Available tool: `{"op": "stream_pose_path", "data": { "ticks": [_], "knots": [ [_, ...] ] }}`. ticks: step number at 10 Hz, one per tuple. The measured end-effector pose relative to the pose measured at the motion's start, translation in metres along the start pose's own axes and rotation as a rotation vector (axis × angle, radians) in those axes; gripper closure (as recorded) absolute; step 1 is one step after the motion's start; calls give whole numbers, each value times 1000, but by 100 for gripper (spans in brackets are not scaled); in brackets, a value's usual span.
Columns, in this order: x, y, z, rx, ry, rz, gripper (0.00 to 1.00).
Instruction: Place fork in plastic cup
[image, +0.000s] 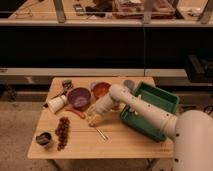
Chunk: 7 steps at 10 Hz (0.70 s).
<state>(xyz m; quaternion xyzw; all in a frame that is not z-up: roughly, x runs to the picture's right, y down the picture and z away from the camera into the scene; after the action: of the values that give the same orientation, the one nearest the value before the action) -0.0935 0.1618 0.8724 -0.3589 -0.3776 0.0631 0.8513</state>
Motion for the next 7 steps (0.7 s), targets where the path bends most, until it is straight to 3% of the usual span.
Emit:
{"op": "stream_pose_path", "data": {
  "ticks": [3, 7],
  "knots": [
    [-2, 6, 5, -38, 3, 1, 54],
    [3, 12, 9, -80, 27, 4, 92]
  ]
}}
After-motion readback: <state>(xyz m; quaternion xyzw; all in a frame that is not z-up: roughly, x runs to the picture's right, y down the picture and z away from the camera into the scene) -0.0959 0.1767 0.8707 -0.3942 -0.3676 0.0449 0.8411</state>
